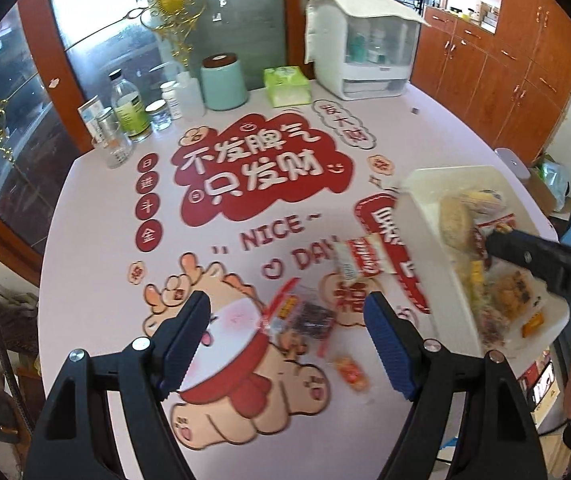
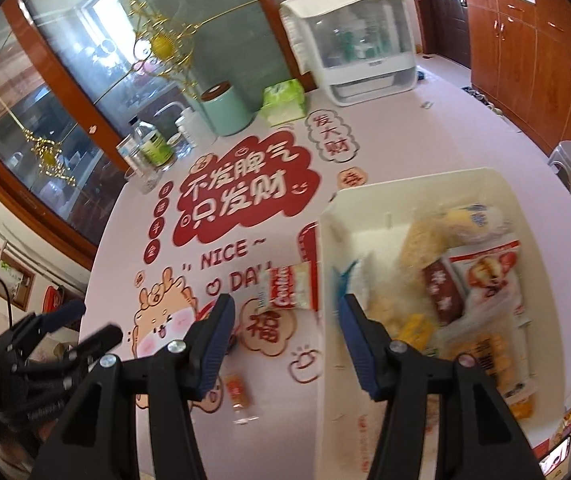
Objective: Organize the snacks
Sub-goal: 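Move both tools back toward the snacks left on the table, then grasp the red-labeled dark snack bag with left tool while right tool grasps the orange twist packet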
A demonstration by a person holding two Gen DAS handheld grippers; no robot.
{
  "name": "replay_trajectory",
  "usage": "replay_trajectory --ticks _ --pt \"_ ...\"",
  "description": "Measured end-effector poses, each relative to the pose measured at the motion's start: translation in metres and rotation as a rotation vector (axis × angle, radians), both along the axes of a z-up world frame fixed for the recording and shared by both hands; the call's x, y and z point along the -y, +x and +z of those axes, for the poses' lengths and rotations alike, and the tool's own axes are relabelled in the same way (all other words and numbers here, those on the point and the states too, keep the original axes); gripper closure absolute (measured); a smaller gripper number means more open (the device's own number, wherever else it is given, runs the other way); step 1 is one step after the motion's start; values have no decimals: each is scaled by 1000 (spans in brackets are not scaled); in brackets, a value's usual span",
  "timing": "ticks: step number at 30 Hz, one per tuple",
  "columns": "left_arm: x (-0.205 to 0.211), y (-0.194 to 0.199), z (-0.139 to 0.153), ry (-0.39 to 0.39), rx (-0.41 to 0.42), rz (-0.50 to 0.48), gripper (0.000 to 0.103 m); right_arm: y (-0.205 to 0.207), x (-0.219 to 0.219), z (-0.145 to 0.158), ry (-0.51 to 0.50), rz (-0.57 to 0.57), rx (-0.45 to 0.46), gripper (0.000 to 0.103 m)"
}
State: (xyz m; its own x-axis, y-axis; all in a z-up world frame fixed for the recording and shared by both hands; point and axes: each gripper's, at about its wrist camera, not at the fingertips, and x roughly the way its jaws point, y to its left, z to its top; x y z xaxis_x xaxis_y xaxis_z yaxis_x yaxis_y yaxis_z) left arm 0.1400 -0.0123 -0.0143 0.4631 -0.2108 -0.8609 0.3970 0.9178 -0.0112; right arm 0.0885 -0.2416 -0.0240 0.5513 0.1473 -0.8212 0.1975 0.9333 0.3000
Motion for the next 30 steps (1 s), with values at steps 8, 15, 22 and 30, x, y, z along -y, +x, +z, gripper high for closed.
replay_trajectory --ticks 8,15,22,30 --pt "-20 22 -36 40 -32 -28 25 5 -58 -33 -31 81 -62 48" --pt "-18 27 -81 92 -97 -97 25 -1 -106 -89 -89 213 -183 48" --pt "-9 24 -110 87 -183 -142 25 -13 -133 -136 -159 311 -245 50" --pt "-3 24 -122 66 -236 -124 25 -17 -138 -155 -189 328 -239 74"
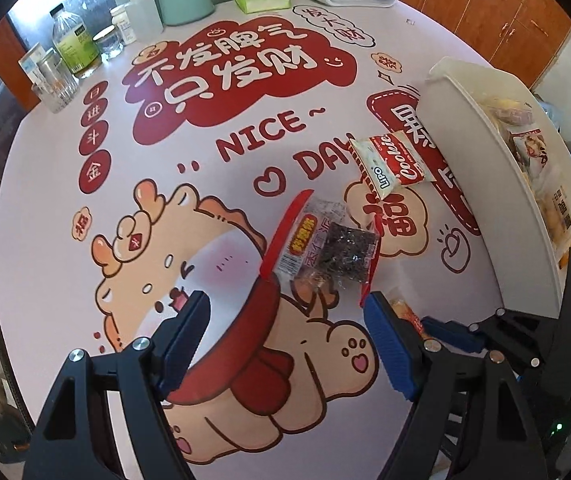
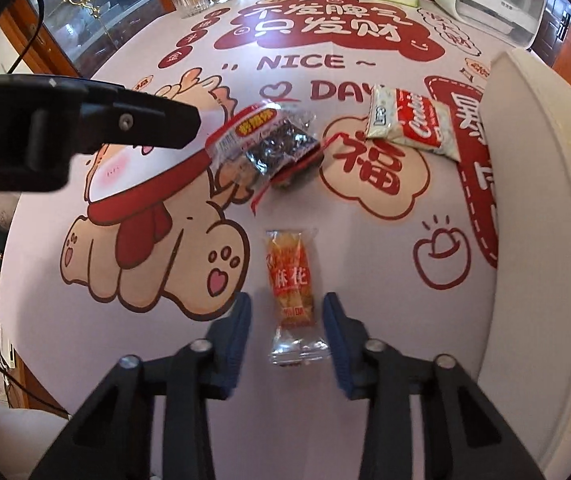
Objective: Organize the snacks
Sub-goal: 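Grasp the red-labeled dark snack bag with left tool while right tool grasps the orange twist packet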
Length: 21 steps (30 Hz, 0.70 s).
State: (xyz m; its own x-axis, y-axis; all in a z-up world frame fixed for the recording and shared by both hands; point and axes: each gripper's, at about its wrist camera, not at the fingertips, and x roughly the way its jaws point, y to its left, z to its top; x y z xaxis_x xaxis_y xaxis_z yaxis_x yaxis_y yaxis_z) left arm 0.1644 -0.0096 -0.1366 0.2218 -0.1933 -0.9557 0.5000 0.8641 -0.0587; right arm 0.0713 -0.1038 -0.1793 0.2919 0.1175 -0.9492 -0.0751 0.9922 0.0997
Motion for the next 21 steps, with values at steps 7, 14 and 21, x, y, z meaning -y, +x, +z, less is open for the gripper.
replay_trajectory --ticks 7,14,21 --pt "8 10 -14 -25 -78 74 25 3 21 0 15 -96 5 83" --pt "23 37 -30 -68 -146 278 25 -4 29 5 26 -78 14 84" --pt "25 56 -52 -77 -193 504 25 -9 34 17 70 -55 33 84"
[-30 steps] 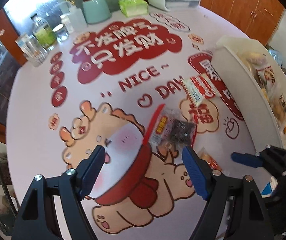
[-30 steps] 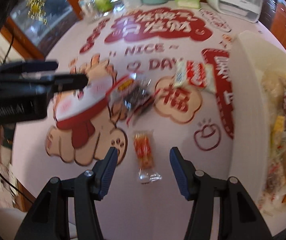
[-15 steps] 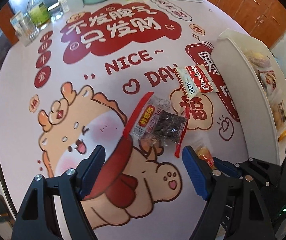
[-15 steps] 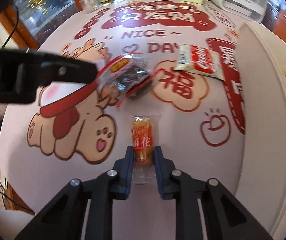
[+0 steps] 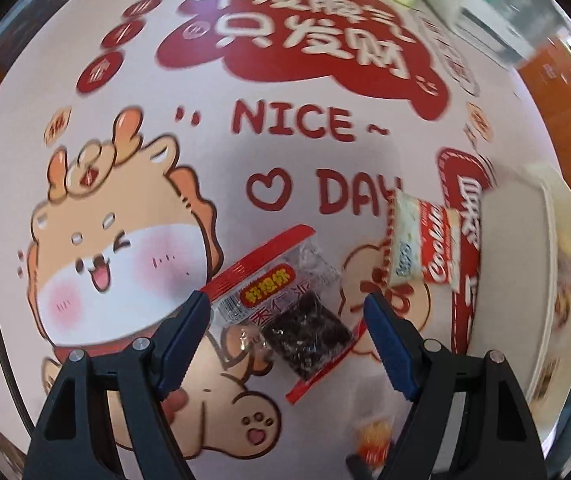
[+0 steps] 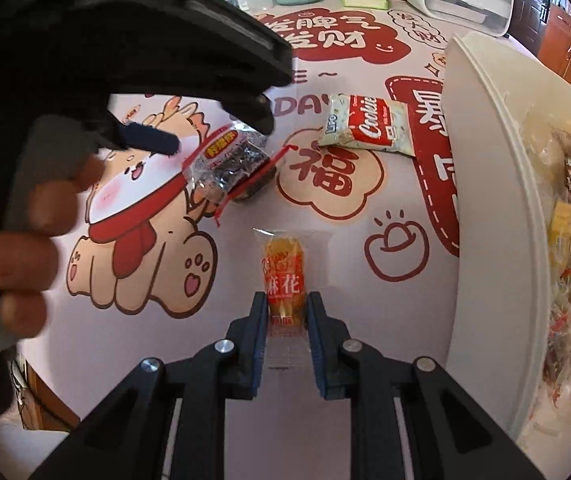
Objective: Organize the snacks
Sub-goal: 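Grasp the red-labeled dark snack bag with left tool while right tool grasps the orange twist packet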
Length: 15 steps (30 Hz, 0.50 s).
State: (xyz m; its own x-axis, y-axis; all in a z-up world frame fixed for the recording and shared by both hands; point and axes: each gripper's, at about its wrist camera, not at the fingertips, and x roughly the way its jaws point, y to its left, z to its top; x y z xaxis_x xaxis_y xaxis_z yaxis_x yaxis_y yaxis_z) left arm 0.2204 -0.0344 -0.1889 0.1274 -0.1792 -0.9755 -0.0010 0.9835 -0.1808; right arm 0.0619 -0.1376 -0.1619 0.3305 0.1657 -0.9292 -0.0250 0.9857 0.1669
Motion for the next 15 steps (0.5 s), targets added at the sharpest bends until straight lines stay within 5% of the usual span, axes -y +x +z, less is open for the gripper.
replay_trajectory --ticks 6,15 --pt "4 -1 -19 63 -33 53 25 -3 7 18 19 16 30 84" --pt "10 -9 -23 116 -26 0 28 -2 21 41 38 23 74 84"
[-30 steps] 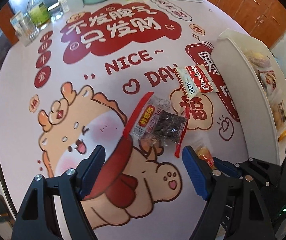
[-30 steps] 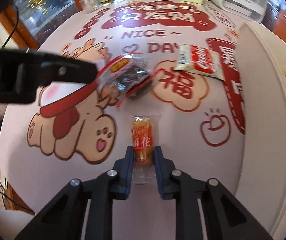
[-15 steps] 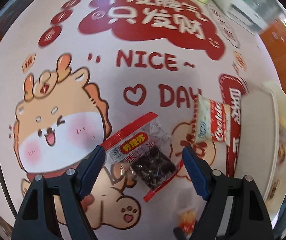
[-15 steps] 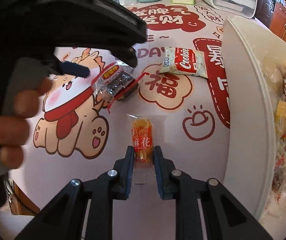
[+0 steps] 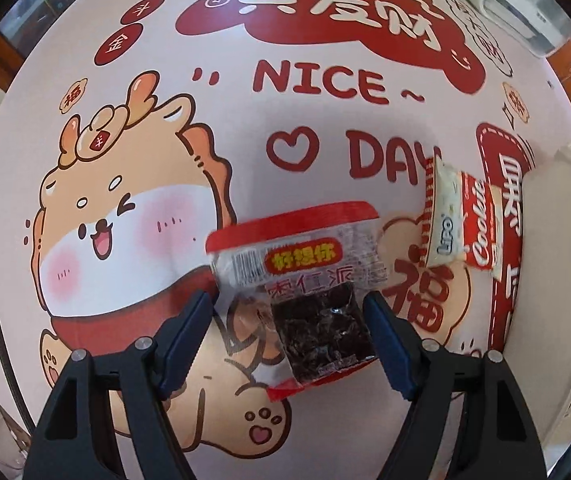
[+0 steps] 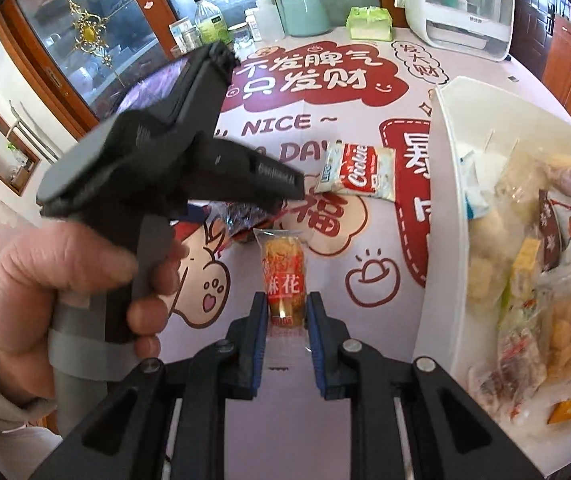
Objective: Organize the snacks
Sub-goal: 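Grasp the red-labeled dark snack bag with left tool while right tool grasps the orange twist packet, then carry both snacks over the white tray and open both tools to release them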
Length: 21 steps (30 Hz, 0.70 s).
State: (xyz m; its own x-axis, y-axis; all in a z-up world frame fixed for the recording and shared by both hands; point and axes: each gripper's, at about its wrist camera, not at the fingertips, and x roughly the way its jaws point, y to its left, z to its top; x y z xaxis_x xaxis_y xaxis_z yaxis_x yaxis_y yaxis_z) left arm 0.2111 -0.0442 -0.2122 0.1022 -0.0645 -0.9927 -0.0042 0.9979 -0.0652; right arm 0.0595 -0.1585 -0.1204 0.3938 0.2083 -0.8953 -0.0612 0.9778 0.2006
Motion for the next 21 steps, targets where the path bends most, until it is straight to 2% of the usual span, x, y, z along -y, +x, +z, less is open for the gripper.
replay_trajectory --ticks 4,7,9,11,17,21 --pt "4 -15 2 39 23 -57 39 3 6 1 11 -6 1 84" --pt "6 -24 5 36 48 -103 45 -1 10 5 19 -11 1 83" --pt "8 -30 7 31 64 -132 52 0 12 6 21 -13 2 83" --pt "10 -36 10 22 82 -164 62 0 15 7 23 -13 5 83" --pt "8 -55 17 41 117 -219 64 -3 21 15 22 -14 18 83" --pt "5 -72 45 29 163 -252 64 -6 27 27 11 -13 45 83"
